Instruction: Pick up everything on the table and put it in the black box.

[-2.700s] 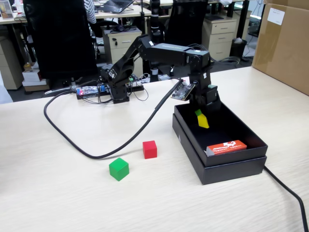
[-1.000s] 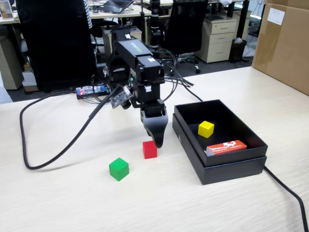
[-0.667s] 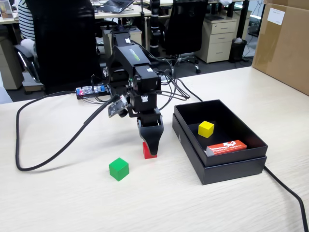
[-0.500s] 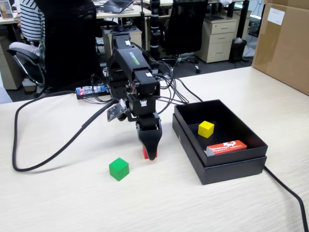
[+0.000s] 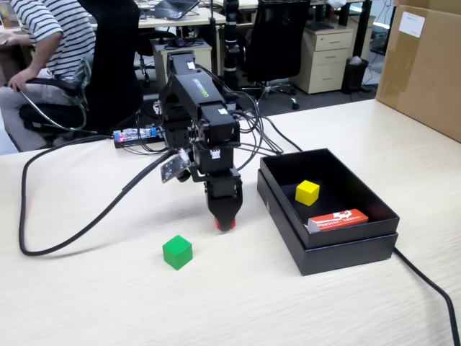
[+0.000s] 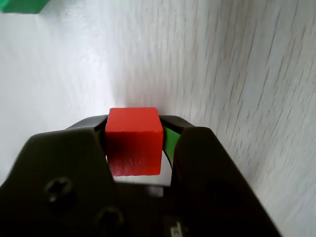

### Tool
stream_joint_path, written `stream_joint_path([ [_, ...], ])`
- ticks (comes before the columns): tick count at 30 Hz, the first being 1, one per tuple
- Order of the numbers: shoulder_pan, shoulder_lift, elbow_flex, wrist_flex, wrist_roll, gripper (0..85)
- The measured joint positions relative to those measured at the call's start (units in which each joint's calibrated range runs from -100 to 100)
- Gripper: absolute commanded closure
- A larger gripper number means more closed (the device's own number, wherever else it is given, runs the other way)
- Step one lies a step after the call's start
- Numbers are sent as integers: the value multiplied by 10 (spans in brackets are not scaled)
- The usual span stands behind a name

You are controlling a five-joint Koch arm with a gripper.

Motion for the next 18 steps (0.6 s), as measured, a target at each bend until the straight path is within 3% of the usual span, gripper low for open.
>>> stream_joint_path([
  [11, 81, -97, 171, -2, -21, 846],
  [13, 105, -49, 276, -2, -28, 846],
  [18, 117, 132, 310, -2, -28, 845],
])
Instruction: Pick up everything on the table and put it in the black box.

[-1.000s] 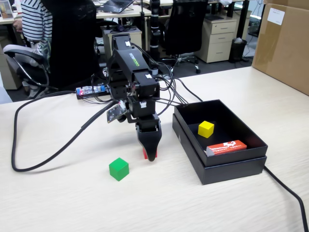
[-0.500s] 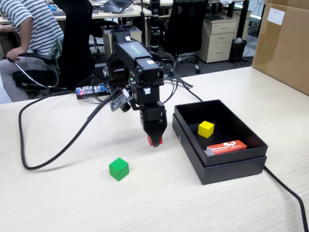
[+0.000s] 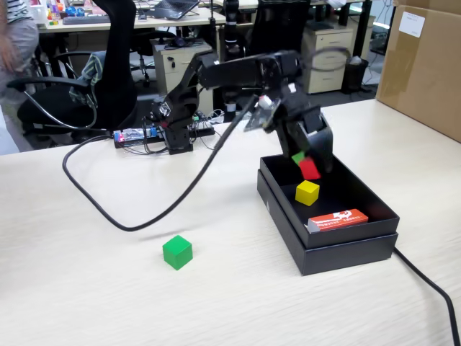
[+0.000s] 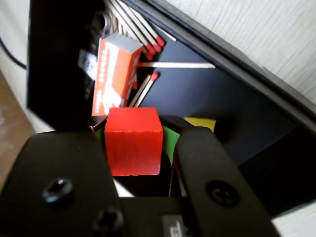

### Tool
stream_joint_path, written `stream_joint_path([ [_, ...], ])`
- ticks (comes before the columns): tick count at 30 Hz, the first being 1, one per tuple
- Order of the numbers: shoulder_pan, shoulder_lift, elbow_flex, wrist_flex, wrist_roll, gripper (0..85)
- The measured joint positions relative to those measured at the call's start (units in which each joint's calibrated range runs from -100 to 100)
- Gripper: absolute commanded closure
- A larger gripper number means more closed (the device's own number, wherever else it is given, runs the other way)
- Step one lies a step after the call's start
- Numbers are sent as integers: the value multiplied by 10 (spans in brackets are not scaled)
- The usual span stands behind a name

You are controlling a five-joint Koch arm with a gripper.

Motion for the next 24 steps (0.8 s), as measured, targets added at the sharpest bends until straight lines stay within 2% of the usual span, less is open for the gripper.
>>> stream_joint_path([
  [9, -2, 91, 1, 0, 0, 843],
  [12, -7, 107, 0, 0, 1, 686],
  [17, -6, 119, -49, -12, 11, 567],
  [19, -5, 118, -58, -12, 17, 454],
  [24, -5, 65, -87, -13, 20, 438],
])
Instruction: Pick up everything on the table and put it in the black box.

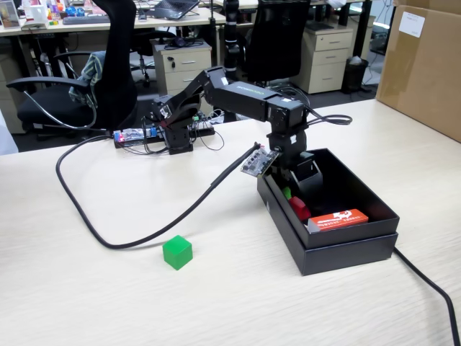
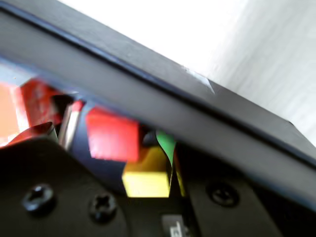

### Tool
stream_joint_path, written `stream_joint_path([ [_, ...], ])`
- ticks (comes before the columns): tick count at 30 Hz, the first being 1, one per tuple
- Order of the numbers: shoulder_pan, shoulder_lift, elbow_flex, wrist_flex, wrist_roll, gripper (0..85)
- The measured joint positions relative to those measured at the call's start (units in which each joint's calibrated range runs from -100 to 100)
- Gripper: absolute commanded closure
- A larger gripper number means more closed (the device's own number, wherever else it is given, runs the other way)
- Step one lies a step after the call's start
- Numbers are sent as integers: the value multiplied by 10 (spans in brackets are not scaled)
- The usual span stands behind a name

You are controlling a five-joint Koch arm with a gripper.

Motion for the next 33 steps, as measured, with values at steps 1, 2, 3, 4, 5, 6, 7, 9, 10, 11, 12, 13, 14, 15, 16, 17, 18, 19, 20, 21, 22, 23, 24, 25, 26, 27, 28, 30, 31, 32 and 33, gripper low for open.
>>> stream_joint_path([
  [1, -1, -21, 0, 0, 0, 438],
  [2, -3, -52, 0, -1, 0, 438],
  [3, -6, -87, 0, -1, 0, 438],
  [4, -10, -122, 1, -5, 0, 438],
  [5, -15, -155, 1, -5, 0, 438],
  [6, -21, -188, 1, -5, 0, 438],
  [7, -25, -217, 1, -6, 0, 439],
  [9, -33, -271, 1, -6, 0, 438],
  [10, -37, -294, 0, -6, -1, 438],
  [11, -44, -315, -1, -6, -3, 438],
  [12, -52, -333, -6, -6, -6, 438],
  [13, -62, -346, -15, -6, -10, 434],
  [14, -80, -356, -36, -6, -17, 416],
  [15, -89, -357, -51, -6, -21, 404],
  [16, -100, -359, -72, -6, -26, 399],
  [17, -111, -359, -89, -6, -32, 399],
  [18, -123, -357, -104, -6, -37, 399],
  [19, -135, -357, -115, -6, -42, 399],
  [20, -145, -357, -120, -6, -46, 399],
  [21, -153, -355, -120, -6, -50, 400],
  [22, -166, -348, -121, -6, -58, 399],
  [23, -172, -337, -120, -6, -61, 399],
  [24, -180, -317, -120, -6, -66, 400],
  [25, -187, -298, -120, -6, -71, 399],
  [26, -193, -278, -121, -6, -77, 400],
  [27, -201, -242, -121, -6, -84, 399],
  [28, -202, -241, -121, -6, -84, 399],
  [30, -205, -208, -116, -6, -89, 399],
  [31, -206, -184, -99, -6, -93, 399],
  [32, -206, -171, -99, -5, -95, 399],
  [33, -206, -155, -88, -5, -98, 399],
])
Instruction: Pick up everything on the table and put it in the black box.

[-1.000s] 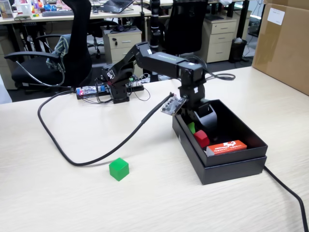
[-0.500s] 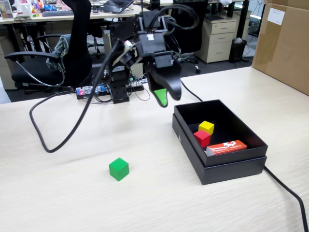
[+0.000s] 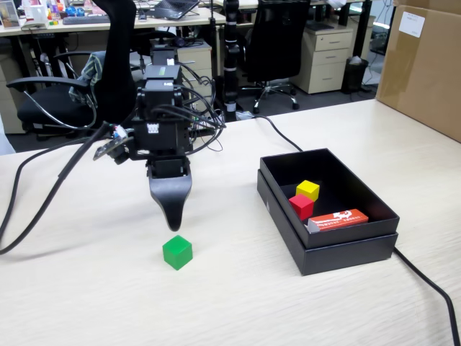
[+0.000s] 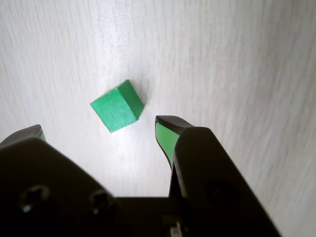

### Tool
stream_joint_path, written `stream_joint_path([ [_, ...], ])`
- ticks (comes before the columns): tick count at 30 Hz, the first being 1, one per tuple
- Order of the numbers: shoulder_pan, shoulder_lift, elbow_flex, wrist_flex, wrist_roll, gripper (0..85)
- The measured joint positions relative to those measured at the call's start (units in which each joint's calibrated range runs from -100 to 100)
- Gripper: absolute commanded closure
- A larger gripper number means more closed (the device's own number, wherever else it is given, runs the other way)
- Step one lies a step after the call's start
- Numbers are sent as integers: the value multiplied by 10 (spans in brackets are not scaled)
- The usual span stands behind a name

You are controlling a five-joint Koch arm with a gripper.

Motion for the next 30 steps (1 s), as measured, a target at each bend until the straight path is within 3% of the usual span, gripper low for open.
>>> stream_joint_path([
  [16, 4, 172, 72, 36, -22, 415],
  [19, 6, 183, 72, 36, -22, 467],
  [27, 6, 189, 73, 36, -22, 798],
  [30, 6, 190, 73, 35, -22, 846],
])
